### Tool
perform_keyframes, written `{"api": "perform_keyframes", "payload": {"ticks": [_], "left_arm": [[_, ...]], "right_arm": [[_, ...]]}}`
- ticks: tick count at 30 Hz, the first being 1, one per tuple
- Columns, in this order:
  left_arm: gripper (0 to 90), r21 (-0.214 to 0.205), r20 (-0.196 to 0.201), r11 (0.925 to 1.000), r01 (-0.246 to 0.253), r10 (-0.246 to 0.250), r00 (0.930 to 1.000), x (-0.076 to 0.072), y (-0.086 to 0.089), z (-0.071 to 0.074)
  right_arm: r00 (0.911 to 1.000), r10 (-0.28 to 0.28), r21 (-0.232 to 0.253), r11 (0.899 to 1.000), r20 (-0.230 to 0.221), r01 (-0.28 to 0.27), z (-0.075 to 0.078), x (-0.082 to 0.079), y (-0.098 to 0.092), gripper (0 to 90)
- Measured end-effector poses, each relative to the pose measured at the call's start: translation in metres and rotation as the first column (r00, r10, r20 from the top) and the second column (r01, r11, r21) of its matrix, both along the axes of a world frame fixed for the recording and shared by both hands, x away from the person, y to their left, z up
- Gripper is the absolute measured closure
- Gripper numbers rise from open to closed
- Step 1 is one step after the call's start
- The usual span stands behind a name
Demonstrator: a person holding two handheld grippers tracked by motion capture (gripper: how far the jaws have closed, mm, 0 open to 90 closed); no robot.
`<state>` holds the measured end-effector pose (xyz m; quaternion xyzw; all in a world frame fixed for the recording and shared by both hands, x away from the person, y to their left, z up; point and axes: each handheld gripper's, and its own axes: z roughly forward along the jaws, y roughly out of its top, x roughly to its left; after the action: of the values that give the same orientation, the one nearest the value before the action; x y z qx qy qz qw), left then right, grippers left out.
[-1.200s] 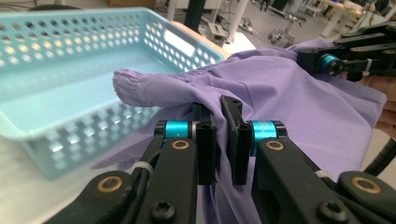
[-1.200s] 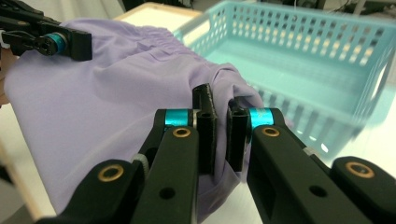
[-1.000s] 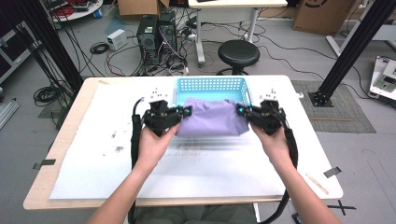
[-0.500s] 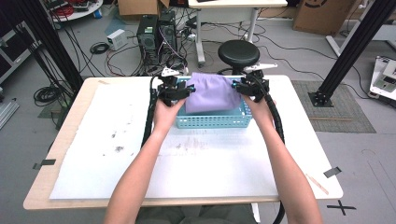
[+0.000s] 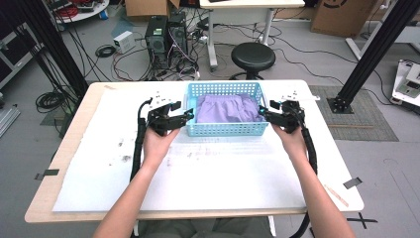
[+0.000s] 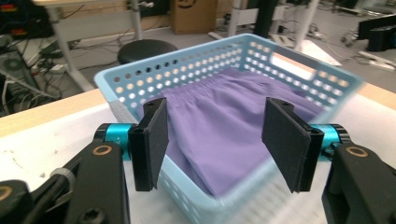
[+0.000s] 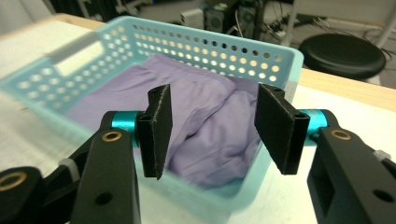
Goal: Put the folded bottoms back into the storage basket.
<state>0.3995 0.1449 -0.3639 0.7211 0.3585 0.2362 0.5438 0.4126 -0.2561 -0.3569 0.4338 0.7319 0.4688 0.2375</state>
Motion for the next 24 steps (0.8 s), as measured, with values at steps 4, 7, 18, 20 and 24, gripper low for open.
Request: {"api": "perform_keyframes", "payload": {"ticks": [4, 7, 18, 20, 24], "left_arm": [[40.1, -0.013, 0.026, 0.9995, 0.030, -0.030, 0.9992, -0.020, 0.002, -0.004], [38.6, -0.014, 0.052, 0.9992, 0.039, -0.038, 0.9979, -0.037, 0.002, -0.011], [33.8, 0.007, 0.033, 0.9947, 0.103, -0.103, 0.9941, -0.080, 0.000, -0.035], [33.7, 0.010, 0.025, 0.9938, 0.111, -0.111, 0.9935, -0.084, -0.001, -0.040], [33.7, 0.024, 0.024, 0.9912, 0.130, -0.131, 0.9911, -0.090, -0.003, -0.048]], "right_arm": [[0.9993, 0.033, 0.005, 0.999, 0.016, -0.033, -0.003, -0.021, -0.005, 42.1], [0.9969, 0.068, 0.029, 0.997, 0.041, -0.069, -0.007, -0.037, -0.007, 37.6], [0.9862, 0.118, 0.022, 0.992, 0.116, -0.122, -0.027, -0.085, 0.004, 34.2], [0.9851, 0.123, -0.001, 0.992, 0.121, -0.124, -0.032, -0.090, 0.005, 33.1], [0.9846, 0.119, -0.007, 0.993, 0.128, -0.119, -0.042, -0.095, 0.005, 31.7]]}}
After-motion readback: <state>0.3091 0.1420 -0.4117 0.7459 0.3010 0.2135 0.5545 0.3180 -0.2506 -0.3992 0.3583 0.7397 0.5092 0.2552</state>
